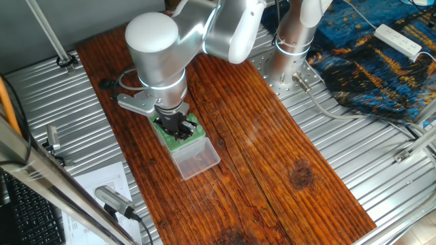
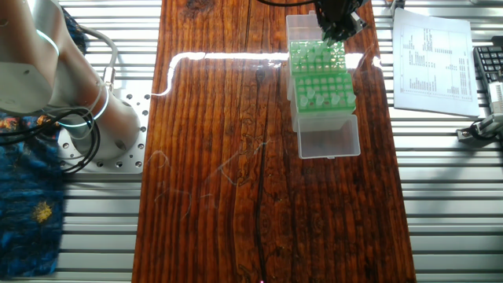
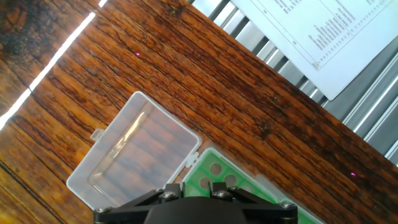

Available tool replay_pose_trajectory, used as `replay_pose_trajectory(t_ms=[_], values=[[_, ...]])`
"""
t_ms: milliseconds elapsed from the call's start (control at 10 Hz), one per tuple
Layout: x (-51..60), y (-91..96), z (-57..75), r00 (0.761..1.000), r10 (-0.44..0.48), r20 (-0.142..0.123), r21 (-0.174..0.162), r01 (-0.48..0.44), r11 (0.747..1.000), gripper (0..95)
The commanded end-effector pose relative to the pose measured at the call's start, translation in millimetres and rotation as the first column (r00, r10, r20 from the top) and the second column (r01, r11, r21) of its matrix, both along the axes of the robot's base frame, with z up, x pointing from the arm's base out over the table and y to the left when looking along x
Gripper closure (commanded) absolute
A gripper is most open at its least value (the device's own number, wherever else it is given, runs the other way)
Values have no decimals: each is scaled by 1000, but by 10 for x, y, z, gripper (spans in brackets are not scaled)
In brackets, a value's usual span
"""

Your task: Transfer all large pipette tips from one holder to another

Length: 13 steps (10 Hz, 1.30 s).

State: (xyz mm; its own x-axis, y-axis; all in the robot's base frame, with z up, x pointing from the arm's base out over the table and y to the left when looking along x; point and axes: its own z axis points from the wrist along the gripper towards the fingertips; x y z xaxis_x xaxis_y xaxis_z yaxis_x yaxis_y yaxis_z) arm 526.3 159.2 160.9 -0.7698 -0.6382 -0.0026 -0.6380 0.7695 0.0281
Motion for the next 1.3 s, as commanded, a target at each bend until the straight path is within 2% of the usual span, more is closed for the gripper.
replay_pose_trajectory(t_ms=[100,700,1300], values=[[-7,9,42,1000,2,-2,1,-2,1000,950],[-4,43,177,1000,1,-5,-3,-1,1000,950],[74,39,365,999,15,-30,-17,-15,1000,950]])
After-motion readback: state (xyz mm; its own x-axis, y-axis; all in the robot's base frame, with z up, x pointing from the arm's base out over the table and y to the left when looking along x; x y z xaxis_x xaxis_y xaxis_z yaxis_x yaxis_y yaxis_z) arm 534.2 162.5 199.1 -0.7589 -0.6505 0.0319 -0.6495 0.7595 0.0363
